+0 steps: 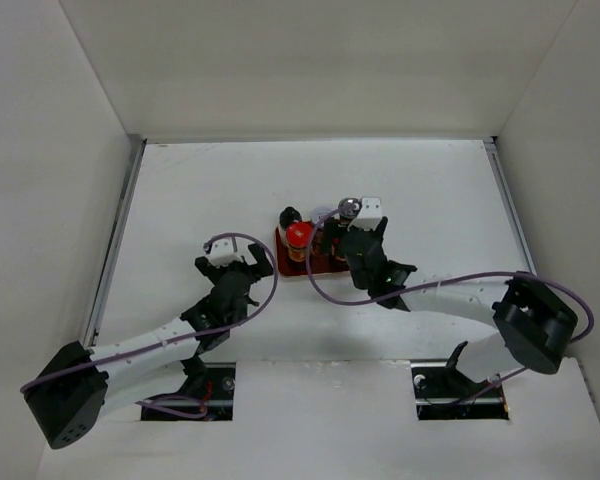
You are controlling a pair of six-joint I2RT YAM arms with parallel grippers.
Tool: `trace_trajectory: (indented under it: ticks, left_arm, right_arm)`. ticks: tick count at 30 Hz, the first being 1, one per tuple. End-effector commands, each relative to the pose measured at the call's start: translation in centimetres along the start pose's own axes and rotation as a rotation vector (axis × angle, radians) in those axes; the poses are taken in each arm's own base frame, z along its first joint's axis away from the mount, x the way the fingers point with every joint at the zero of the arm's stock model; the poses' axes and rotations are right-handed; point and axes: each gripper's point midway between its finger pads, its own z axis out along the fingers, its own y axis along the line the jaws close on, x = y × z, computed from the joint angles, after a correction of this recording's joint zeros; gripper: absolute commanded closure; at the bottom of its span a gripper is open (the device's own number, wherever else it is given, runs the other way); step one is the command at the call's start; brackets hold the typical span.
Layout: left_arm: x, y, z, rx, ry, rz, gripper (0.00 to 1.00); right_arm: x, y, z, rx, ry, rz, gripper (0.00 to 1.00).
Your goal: Organize the condiment bottles
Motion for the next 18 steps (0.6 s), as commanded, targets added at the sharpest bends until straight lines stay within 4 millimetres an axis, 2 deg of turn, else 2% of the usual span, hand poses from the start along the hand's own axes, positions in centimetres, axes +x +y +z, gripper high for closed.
trace_trajectory:
  ticks: [1, 7, 8, 10, 14, 18]
  left_arm:
    - [-1.6, -1.4, 0.1, 0.013, -0.013, -0.042, 0.0]
    - [-3.2, -2.3, -0.4, 0.019, 0.004, -0.022, 0.0]
    - [-3.5, -2.6, -0.5, 0.024, 0.005, -0.021, 0.0]
    - [-3.9, -3.4, -0.8, 0.046, 0.011, -0.022, 0.0]
    - [-4.5, -5.8, -2.0, 0.12, 0.018, -0.032, 0.0]
    - [-5.3, -7.2, -1.9, 0.138, 0.023, -0.023, 0.0]
  right_arm:
    - [-5.9, 1.1, -1.5, -0.013, -0.15, 0.122, 0.0]
    - [-9.6, -1.2, -4.7, -0.011, -0.217, 0.16, 0.0]
    - [-9.9, -1.8, -5.0, -0.007, -0.222, 0.164, 0.0]
    - [-10.7, -4.4, -5.4, 0.035, -0.241, 0.187, 0.0]
    - [-10.7, -8.2, -5.7, 0.099, -0.256, 0.212, 0.0]
    - [-9.6, -9.6, -5.1, 0.12, -0.236, 0.208, 0.0]
